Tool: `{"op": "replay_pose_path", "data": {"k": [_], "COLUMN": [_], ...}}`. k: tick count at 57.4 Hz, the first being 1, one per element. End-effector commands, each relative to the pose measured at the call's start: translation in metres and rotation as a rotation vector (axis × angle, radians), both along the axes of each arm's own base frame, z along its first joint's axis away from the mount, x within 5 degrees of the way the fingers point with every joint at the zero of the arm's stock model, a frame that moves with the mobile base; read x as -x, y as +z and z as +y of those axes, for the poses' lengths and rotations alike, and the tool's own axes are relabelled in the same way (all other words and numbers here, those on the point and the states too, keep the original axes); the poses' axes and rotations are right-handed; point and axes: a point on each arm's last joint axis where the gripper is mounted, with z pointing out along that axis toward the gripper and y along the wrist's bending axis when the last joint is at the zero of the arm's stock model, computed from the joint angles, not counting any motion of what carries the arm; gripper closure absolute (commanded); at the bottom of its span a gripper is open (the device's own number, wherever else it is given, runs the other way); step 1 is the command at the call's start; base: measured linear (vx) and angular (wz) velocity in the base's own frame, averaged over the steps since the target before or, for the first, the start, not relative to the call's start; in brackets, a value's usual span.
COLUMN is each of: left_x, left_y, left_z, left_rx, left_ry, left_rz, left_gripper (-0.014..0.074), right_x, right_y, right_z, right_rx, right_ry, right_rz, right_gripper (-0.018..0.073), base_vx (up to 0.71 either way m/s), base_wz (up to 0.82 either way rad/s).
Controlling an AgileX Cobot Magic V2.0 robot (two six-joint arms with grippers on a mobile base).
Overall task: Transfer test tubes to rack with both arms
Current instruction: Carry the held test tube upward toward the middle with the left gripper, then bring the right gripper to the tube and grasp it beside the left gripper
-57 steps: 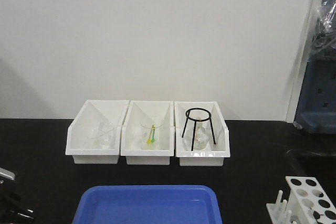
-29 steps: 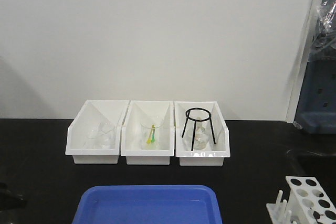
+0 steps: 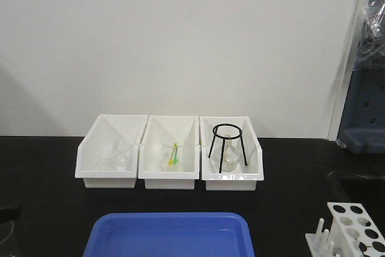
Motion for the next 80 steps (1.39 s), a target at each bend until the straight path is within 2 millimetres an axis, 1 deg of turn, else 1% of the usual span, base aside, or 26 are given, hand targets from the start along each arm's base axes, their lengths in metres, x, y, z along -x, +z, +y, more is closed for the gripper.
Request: {"op": "replay_pose_path", "data": {"k": [1, 8, 23, 32, 39, 46, 51, 58, 63, 71, 75, 80], "left_x": [0.001, 0.002, 0.008, 0.013, 0.016, 0.010, 0.001, -0.010, -0.013, -0.012, -0.012, -0.014], "left_y": [0.027, 0.030, 0.046, 0.054, 0.067, 0.091, 0.112, 0.139, 0.154, 0.166, 0.165, 0.158], "left_z": [0.001, 0.002, 0.003, 0.003, 0.003, -0.003, -0.013, -0.027, -0.038, -0.056, -0.066, -0.079], "left_rx": [0.046, 0.072, 0.142, 0.148, 0.159, 0.123, 0.112, 0.177, 0.232, 0.389, 0.477, 0.543], "left_ry": [0.017, 0.019, 0.023, 0.023, 0.020, -0.051, -0.154, -0.308, -0.426, -0.586, -0.659, -0.738], "left_rz": [-0.162, -0.185, -0.277, -0.317, -0.372, -0.420, -0.437, -0.426, -0.413, -0.397, -0.363, -0.300], "left_gripper": [0.0602, 0.0602, 0.0602, 0.0602, 0.0602, 0.0602, 0.0602, 0.0602, 0.0602, 0.0602, 0.0601, 0.0601], "right_x": [-0.003, -0.003, -0.003, -0.003, -0.004, -0.009, -0.018, -0.039, -0.059, -0.089, -0.104, -0.120], "right_y": [0.020, 0.023, 0.024, 0.025, 0.022, 0.019, 0.022, 0.036, 0.051, 0.069, 0.074, 0.077], "right_z": [0.000, 0.000, 0.001, 0.001, 0.000, 0.000, 0.000, 0.001, 0.003, 0.010, 0.017, 0.027], "right_rx": [-0.001, -0.002, -0.002, -0.013, -0.040, -0.078, -0.069, -0.004, 0.041, 0.019, -0.001, -0.019], "right_ry": [0.004, 0.006, 0.007, 0.006, -0.001, -0.011, -0.012, 0.007, 0.044, 0.124, 0.198, 0.309], "right_rz": [-0.134, -0.160, -0.182, -0.186, -0.155, -0.078, 0.030, 0.138, 0.163, 0.175, 0.201, 0.223], "right_gripper": [0.0117, 0.0118, 0.0118, 0.0118, 0.0118, 0.0118, 0.0118, 0.0118, 0.0118, 0.0118, 0.0118, 0.0118], "base_vx": [0.00, 0.00, 0.00, 0.00, 0.00, 0.00, 0.00, 0.00, 0.00, 0.00, 0.00, 0.00], "base_wz": [0.00, 0.00, 0.00, 0.00, 0.00, 0.00, 0.00, 0.00, 0.00, 0.00, 0.00, 0.00]}}
